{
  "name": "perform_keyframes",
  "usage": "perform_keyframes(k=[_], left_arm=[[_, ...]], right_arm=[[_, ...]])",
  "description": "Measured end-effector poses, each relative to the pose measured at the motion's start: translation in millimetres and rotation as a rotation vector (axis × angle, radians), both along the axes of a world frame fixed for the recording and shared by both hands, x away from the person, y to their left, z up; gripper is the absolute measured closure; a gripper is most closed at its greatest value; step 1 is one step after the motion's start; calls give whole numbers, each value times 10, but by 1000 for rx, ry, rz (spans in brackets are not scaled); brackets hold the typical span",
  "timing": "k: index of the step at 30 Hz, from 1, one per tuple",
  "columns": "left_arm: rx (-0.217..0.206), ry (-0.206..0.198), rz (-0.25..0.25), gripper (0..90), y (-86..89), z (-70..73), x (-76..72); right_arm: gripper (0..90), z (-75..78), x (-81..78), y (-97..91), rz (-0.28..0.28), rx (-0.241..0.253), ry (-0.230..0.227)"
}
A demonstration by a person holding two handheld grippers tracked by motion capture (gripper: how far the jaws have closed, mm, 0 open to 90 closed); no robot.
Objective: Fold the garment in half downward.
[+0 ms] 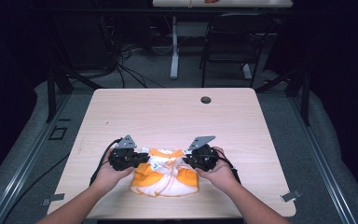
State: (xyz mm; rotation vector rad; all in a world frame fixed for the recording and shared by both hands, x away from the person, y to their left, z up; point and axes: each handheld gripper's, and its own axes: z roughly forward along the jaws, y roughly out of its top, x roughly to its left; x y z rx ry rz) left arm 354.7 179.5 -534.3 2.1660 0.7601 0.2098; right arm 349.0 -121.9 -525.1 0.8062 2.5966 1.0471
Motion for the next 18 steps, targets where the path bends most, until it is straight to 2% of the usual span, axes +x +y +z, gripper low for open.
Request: perform_keyframes(k=[4, 9, 13, 18], left_arm=[[-13, 4, -12, 783, 20, -23, -56], [-34, 6, -14, 729, 40, 17, -131], [-51, -9, -14, 681, 64, 124, -162], [-75, -37, -15, 683, 76, 283, -161]], right_arm=[[781, -16, -56, -23, -3, 10, -1], [717, 1, -145, -55, -2, 44, 2], [681, 82, -203, -92, 5, 65, 3], [668, 213, -227, -143, -2, 106, -13]])
